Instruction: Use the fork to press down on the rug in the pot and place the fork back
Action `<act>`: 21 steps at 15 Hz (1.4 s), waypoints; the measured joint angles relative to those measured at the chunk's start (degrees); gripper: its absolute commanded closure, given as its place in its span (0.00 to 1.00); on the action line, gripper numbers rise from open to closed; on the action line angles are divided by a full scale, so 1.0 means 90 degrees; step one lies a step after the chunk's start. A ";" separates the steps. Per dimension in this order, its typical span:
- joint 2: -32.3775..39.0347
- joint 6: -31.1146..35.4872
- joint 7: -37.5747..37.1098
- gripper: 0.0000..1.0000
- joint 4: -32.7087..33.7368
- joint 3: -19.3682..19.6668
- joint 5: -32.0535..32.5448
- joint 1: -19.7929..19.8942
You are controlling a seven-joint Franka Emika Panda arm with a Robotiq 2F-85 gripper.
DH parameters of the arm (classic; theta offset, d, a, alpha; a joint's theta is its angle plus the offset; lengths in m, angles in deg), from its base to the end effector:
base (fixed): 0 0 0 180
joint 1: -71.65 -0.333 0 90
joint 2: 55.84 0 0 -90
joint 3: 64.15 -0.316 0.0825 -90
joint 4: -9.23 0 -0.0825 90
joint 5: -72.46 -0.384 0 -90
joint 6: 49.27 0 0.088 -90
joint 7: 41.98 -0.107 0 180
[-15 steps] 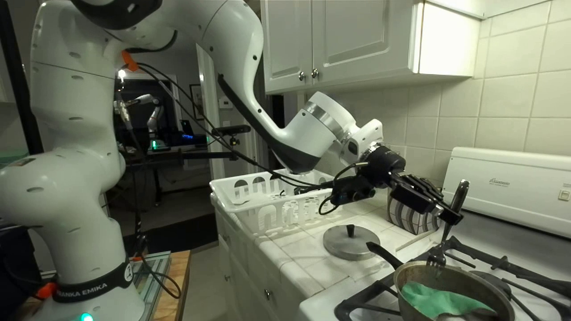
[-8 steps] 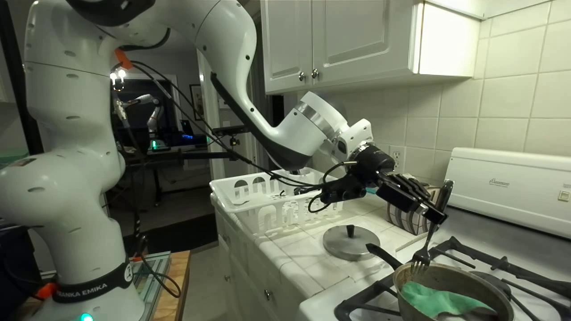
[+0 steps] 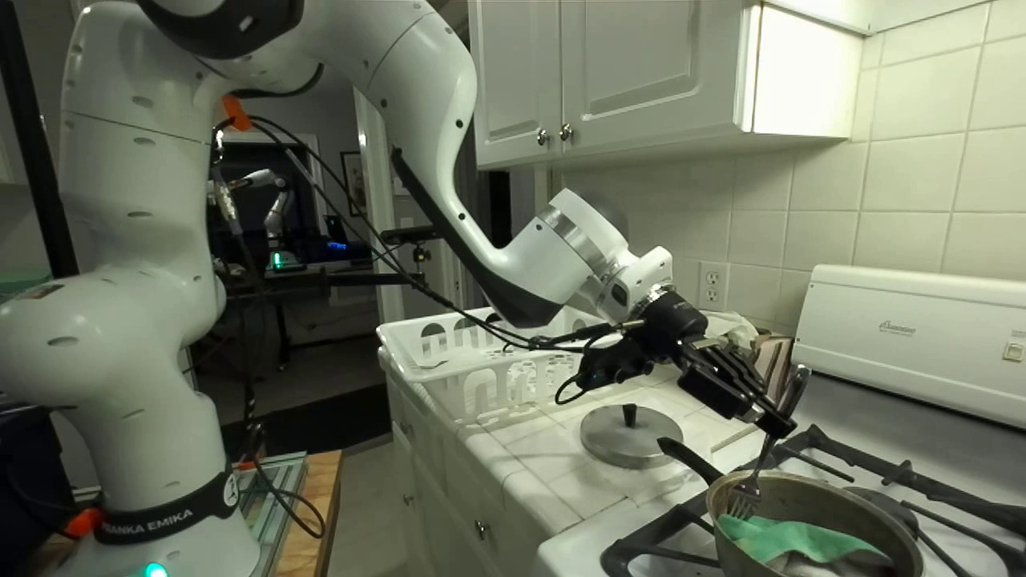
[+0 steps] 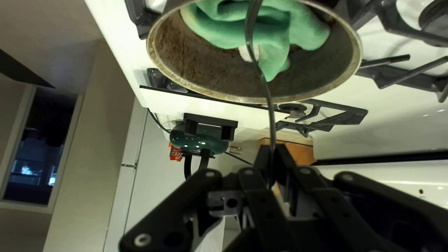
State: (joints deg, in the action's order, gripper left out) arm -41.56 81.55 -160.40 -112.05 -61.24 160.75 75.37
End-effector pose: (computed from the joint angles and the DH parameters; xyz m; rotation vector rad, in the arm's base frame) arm 0.5743 -0.0898 0.3050 1.9833 -1.0885 1.0709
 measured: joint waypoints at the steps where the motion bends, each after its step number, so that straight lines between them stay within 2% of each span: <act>1: 0.0052 0.0041 -0.0003 0.98 0.0010 0.0012 0.0000 0.0012; 10: 0.0097 0.0058 -0.0053 0.98 0.0095 0.0088 0.0000 0.0112; 17: -0.0663 -0.0342 -0.0089 0.98 0.0073 0.0045 0.0128 -0.0003; 21: -0.1066 -0.0155 -0.0102 0.98 0.0051 -0.0101 0.0100 -0.0110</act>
State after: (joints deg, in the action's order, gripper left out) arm -51.15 80.16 -161.32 -111.59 -62.15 161.65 74.38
